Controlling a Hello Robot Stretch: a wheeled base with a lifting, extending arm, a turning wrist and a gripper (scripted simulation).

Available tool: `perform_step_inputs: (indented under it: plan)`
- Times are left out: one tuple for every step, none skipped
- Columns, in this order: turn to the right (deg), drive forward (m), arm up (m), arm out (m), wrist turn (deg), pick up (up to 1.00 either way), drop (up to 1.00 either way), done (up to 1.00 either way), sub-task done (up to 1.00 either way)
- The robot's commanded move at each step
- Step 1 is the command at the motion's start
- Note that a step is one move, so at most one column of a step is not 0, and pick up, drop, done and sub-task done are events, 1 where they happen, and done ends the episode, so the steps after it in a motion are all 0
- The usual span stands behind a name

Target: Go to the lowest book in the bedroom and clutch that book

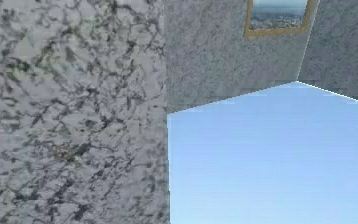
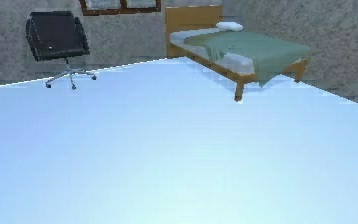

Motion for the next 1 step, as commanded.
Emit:
perform_step_inputs:
  plan:
    - [45.0, 0.0, 0.0, 0.0, 0.0, 0.0, 0.0, 0.0, 0.0]
